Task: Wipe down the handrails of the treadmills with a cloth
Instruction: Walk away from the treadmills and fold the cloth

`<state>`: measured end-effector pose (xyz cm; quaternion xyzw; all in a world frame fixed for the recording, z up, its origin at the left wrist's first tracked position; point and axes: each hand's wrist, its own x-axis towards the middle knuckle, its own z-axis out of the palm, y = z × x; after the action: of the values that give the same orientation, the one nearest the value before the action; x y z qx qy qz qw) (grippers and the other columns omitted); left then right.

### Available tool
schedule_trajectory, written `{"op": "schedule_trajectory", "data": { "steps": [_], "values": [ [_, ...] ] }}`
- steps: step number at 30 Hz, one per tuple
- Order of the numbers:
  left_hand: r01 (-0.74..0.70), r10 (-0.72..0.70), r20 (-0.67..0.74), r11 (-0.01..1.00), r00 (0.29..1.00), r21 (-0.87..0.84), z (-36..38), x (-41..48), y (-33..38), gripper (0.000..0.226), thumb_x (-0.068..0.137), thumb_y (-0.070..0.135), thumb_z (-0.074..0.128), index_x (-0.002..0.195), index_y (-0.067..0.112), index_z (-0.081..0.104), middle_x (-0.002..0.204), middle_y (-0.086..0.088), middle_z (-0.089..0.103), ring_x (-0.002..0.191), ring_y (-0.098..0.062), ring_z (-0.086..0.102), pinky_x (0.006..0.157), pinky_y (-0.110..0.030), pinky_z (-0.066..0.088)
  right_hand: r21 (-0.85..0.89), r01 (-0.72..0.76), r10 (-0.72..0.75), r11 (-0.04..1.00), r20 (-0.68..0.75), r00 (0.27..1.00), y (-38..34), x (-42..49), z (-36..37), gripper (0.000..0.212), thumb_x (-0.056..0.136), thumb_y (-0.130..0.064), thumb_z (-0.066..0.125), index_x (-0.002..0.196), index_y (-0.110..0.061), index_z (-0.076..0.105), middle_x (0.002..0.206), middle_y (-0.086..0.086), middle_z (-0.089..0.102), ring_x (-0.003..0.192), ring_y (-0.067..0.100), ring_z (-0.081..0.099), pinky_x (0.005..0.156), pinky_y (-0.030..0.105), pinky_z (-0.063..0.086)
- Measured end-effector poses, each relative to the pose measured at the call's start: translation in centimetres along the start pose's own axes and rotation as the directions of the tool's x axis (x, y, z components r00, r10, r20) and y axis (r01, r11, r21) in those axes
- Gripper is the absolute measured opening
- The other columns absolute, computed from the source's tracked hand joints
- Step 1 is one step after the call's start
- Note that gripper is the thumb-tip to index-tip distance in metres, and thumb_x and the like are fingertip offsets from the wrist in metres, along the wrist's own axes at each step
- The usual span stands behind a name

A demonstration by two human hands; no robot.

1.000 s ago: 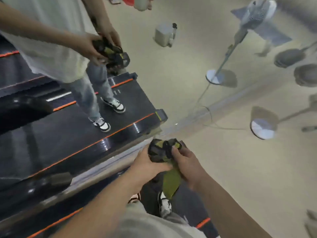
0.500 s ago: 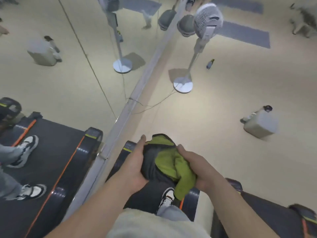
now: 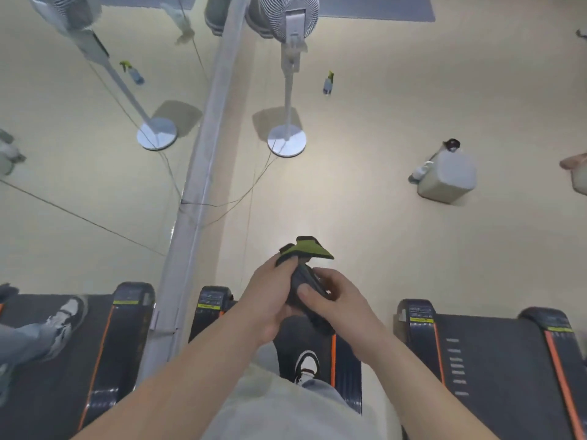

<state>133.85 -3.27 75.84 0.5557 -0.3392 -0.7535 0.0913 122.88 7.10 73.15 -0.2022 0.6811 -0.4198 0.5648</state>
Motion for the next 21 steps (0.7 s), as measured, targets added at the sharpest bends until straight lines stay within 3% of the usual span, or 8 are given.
{"op": "schedule_trajectory", "data": {
  "steps": [3, 6, 8, 10, 13, 17, 19, 21],
  "values": [
    [0.051, -0.052, 0.013, 0.998, 0.999, 0.041, 0.6, 3.2, 3.0, 0.029, 0.108, 0.032, 0.048, 0.118, 0.018, 0.071, 0.104, -0.007, 0.079, 0.096, -0.027, 0.077, 0.091, -0.050, 0.061, -0.088, 0.027, -0.030, 0.996, -0.039, 0.999, -0.6, 2.9, 0.0, 0.061, 0.074, -0.028, 0.089, 0.126, -0.040, 0.059, 0.111, -0.014, 0.073, 0.101, 0.005, 0.070, 0.085, 0.029, 0.058],
    [-0.005, -0.010, 0.054, 0.962, 0.999, 0.275, 1.0, 6.3, 7.1, 0.027, 0.106, 0.039, 0.048, 0.111, 0.024, 0.070, 0.097, 0.002, 0.079, 0.090, -0.020, 0.077, 0.085, -0.046, 0.063, -0.075, -0.022, 0.007, 0.997, -0.199, 0.980, -2.4, 6.1, -0.5, 0.028, 0.085, -0.011, 0.068, 0.105, -0.031, 0.064, 0.089, 0.006, 0.072, 0.077, 0.020, 0.065, 0.067, 0.041, 0.055],
    [-0.139, 0.105, 0.102, 0.898, 0.989, 0.418, 1.1, 8.5, 10.0, 0.029, 0.100, 0.051, 0.054, 0.116, 0.030, 0.068, 0.101, 0.012, 0.076, 0.096, -0.011, 0.074, 0.094, -0.043, 0.059, 0.086, -0.039, 0.061, 0.996, -0.278, 0.959, -4.6, 7.8, -1.6, 0.018, 0.090, -0.017, 0.064, 0.107, -0.024, 0.066, 0.096, 0.010, 0.074, 0.086, 0.030, 0.071, 0.076, 0.044, 0.058],
    [-0.199, 0.168, 0.108, 0.861, 0.980, 0.467, 1.0, 11.0, 12.6, 0.050, 0.087, 0.067, 0.061, 0.127, 0.038, 0.063, 0.119, 0.017, 0.069, 0.113, -0.007, 0.065, 0.106, -0.043, 0.051, 0.346, -0.001, 0.100, 0.938, -0.267, 0.959, -7.2, 9.4, -3.5, 0.018, 0.099, -0.024, 0.063, 0.115, -0.020, 0.069, 0.107, 0.014, 0.076, 0.101, 0.035, 0.072, 0.089, 0.046, 0.057],
    [-0.144, 0.045, 0.187, 0.815, 0.981, 0.561, 2.1, 14.5, 15.2, 0.057, 0.074, 0.084, 0.058, 0.109, 0.041, 0.072, 0.123, 0.020, 0.067, 0.124, -0.009, 0.057, 0.114, -0.045, 0.042, 0.629, 0.020, 0.149, 0.777, -0.214, 0.965, -10.7, 11.7, -7.0, 0.045, 0.102, -0.049, 0.055, 0.135, -0.020, 0.061, 0.126, 0.008, 0.073, 0.120, 0.022, 0.067, 0.113, 0.041, 0.044],
    [-0.199, -0.104, 0.380, 0.711, 0.919, 0.675, 6.9, 19.5, 17.2, 0.070, 0.078, 0.092, 0.047, 0.091, 0.029, 0.074, 0.106, 0.017, 0.072, 0.113, -0.007, 0.062, 0.116, -0.045, 0.038, 0.786, 0.032, 0.187, 0.617, -0.187, 0.964, -12.9, 15.7, -12.0, 0.067, 0.091, -0.065, 0.060, 0.135, -0.013, 0.062, 0.129, 0.016, 0.070, 0.123, 0.032, 0.065, 0.116, 0.048, 0.040],
    [-0.202, -0.175, 0.458, 0.723, 0.871, 0.661, 10.1, 23.2, 17.9, 0.080, 0.077, 0.094, 0.046, 0.101, 0.023, 0.076, 0.098, 0.007, 0.071, 0.099, -0.015, 0.063, 0.113, -0.043, 0.042, 0.811, 0.062, 0.152, 0.581, -0.183, 0.971, -13.0, 18.5, -15.2, 0.073, 0.090, -0.063, 0.065, 0.135, -0.005, 0.064, 0.131, 0.022, 0.067, 0.124, 0.037, 0.064, 0.116, 0.051, 0.040],
    [-0.216, -0.178, 0.534, 0.775, 0.827, 0.593, 14.0, 27.4, 18.8, 0.073, 0.085, 0.084, 0.050, 0.116, 0.024, 0.077, 0.109, 0.003, 0.075, 0.105, -0.019, 0.067, 0.108, -0.040, 0.047, 0.788, 0.092, 0.092, 0.608, -0.186, 0.978, -12.6, 22.0, -18.9, 0.071, 0.093, -0.058, 0.065, 0.135, 0.000, 0.063, 0.134, 0.025, 0.064, 0.127, 0.038, 0.062, 0.116, 0.051, 0.040]
  ]
}}
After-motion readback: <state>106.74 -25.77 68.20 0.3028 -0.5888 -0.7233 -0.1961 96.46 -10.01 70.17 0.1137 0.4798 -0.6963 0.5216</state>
